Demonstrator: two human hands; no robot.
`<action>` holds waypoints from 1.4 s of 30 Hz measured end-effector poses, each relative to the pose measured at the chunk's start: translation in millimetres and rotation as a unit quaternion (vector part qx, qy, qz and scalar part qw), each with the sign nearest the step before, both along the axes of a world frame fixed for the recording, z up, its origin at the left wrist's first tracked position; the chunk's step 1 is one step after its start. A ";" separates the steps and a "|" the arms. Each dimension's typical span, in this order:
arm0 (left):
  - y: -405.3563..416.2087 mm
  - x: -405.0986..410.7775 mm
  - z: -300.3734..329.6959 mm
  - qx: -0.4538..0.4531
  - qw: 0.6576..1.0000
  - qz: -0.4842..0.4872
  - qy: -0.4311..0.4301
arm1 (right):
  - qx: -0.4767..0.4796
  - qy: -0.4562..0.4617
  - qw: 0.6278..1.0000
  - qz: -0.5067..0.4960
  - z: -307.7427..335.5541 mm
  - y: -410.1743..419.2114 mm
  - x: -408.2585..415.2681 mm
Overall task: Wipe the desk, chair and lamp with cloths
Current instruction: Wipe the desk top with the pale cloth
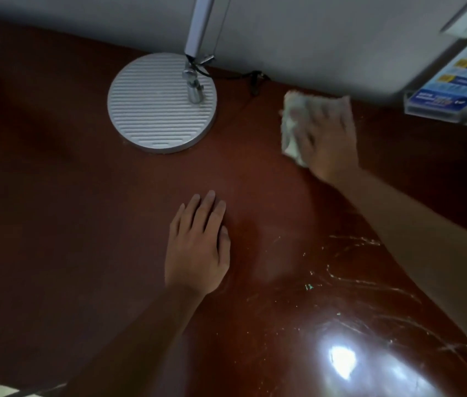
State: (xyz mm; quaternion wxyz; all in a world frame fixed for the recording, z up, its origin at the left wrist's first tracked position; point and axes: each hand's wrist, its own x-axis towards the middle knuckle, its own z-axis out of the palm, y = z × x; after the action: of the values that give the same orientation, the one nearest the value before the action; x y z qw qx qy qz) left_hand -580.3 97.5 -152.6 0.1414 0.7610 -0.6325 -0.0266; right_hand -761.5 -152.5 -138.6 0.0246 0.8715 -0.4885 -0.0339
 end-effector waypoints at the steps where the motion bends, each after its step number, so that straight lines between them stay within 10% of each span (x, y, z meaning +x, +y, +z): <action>1: 1.0 -0.1 -0.8 0.001 1.000 0.000 0.000 | 0.001 -0.013 0.999 -0.047 0.2 -15.7 4.6; 12: 0.0 0.1 2.6 -0.006 1.000 -0.001 0.011 | 0.087 -0.018 0.979 0.182 -1.3 99.7 58.4; 17: 0.4 -0.8 2.7 -0.003 1.000 -0.001 0.016 | 0.040 -0.019 0.997 0.065 -0.3 16.2 80.5; 25: 0.6 -0.4 4.1 -0.004 1.000 0.003 0.018 | 0.089 -0.047 0.982 0.160 0.5 171.1 -13.3; 35: 0.5 -0.8 -2.6 -0.013 1.000 0.000 0.007 | 0.030 -0.029 0.998 0.056 0.7 35.6 39.4; 42: 1.2 -0.1 -0.7 -0.020 1.000 0.003 0.013 | 0.082 -0.062 0.938 0.331 0.7 174.5 -36.9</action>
State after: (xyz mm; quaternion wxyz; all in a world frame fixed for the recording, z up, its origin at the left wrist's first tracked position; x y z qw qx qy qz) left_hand -580.4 98.7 -153.4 0.1646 0.7598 -0.6286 -0.0235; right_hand -798.4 22.0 -137.9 -0.0670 0.9833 -0.1688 -0.0095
